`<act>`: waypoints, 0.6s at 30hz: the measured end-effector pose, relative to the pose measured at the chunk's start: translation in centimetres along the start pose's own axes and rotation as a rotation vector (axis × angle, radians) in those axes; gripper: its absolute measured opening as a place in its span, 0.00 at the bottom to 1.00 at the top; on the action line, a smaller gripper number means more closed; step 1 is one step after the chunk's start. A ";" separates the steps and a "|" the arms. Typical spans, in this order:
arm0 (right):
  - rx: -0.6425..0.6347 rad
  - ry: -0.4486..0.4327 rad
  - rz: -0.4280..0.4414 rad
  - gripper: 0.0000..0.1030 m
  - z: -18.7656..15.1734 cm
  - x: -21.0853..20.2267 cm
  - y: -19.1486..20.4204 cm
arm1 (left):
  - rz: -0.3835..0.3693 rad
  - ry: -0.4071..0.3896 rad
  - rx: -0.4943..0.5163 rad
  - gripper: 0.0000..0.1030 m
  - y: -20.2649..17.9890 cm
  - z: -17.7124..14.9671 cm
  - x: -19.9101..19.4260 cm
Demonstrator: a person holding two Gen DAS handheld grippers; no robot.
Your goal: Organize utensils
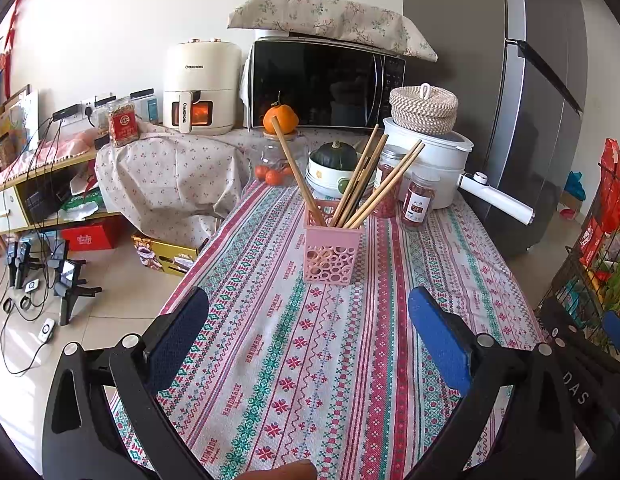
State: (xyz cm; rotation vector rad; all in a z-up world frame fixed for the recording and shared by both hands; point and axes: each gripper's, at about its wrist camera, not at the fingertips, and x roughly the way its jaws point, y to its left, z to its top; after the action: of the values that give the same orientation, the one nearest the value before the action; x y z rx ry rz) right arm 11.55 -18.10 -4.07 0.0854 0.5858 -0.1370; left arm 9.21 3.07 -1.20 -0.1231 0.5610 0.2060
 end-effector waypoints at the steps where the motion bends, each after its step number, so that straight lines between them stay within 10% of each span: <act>1: -0.001 0.002 0.000 0.93 0.0 0.0 0.0 | 0.001 0.001 0.000 0.93 0.0 -0.1 0.0; 18: 0.002 0.020 0.002 0.93 0.0 0.4 -0.1 | -0.008 -0.028 0.027 0.81 -0.1 -0.3 -0.3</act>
State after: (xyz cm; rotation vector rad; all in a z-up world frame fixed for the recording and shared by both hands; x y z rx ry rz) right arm 11.83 -18.20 -4.30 0.0898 0.6058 -0.1350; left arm 8.84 2.89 -1.28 -0.0961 0.5353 0.1922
